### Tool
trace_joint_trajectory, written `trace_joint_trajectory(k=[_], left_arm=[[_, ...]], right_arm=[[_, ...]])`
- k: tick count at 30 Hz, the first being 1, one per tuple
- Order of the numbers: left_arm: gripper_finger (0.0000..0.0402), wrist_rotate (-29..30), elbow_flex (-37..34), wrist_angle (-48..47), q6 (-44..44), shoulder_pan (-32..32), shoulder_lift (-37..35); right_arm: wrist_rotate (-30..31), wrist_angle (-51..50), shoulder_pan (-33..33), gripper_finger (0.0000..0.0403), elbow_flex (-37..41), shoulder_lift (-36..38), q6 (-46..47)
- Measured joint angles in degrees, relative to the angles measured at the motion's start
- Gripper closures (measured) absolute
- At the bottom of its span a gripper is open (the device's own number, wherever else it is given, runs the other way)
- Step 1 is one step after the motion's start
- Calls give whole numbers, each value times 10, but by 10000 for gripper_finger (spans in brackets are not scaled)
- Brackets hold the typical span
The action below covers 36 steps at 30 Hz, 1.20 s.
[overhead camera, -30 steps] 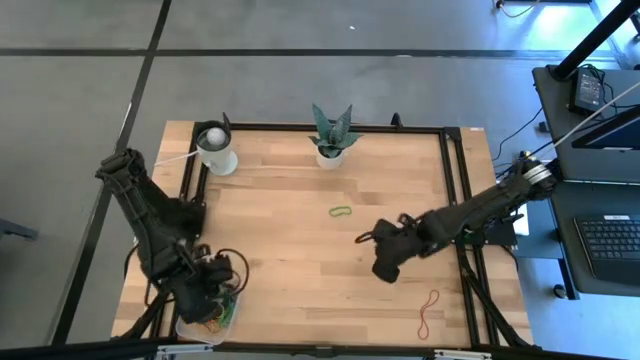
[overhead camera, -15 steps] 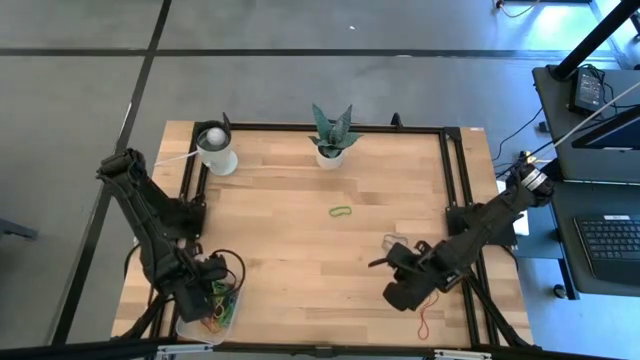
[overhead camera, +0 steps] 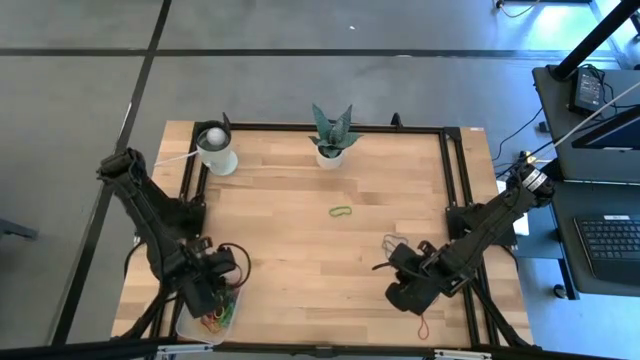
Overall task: Pick and place rubber bands into bin
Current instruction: Put the red rubber band into the transparent bin
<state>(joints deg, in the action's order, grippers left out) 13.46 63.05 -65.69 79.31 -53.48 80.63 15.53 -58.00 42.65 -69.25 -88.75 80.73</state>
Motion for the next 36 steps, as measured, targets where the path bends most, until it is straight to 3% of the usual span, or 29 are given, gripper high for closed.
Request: trace_joint_trajectory(k=[11,21,27,31,36], left_arm=[[323,32,0,122,-151,108,-12],[329,80,0,188,-241,153,-12],[329,94,0,188,-257,155,-13],[329,94,0,188,-266,155,-13],[329,96,0,188,-265,155,-13]], right_arm=[[-25,5,10,399,1,-3,44],[-156,-54,75,377,27,-10,352],[-179,99,121,342,117,-10,488],[-187,232,124,305,174,-18,497],[-213,271,123,266,201,-49,509]])
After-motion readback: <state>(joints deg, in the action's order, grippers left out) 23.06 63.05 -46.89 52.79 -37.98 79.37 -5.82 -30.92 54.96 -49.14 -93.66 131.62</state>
